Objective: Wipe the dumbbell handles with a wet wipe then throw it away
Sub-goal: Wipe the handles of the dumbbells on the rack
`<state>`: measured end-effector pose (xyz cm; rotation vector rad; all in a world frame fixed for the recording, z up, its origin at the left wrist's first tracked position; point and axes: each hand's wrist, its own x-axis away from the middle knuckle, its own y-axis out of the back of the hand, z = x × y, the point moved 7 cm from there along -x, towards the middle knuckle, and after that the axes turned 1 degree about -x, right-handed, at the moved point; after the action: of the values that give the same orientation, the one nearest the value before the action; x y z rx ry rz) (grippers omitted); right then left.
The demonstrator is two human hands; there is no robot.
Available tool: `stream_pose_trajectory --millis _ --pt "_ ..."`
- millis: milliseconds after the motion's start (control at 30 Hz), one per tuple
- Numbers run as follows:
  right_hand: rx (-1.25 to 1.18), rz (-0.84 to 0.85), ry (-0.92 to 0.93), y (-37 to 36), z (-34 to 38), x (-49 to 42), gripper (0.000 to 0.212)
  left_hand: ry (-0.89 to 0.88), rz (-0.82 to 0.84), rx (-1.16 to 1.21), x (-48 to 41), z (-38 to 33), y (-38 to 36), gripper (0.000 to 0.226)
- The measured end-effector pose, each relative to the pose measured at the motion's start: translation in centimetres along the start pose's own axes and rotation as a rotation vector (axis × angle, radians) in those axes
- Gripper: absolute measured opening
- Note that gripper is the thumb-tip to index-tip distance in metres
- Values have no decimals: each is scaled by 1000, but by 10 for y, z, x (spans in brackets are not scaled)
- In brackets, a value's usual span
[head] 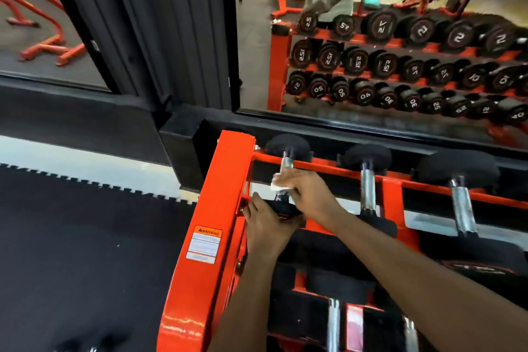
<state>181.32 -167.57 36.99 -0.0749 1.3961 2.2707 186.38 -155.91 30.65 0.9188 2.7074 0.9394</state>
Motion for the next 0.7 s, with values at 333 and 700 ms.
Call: stream_pose_trajectory --millis 333,700 --pt "299 512 226 -7 -11 -10 50 168 -7 98 4 4 -5 93" --pt "341 444 162 2 -8 -10 54 236 77 91 -9 30 -21 100"
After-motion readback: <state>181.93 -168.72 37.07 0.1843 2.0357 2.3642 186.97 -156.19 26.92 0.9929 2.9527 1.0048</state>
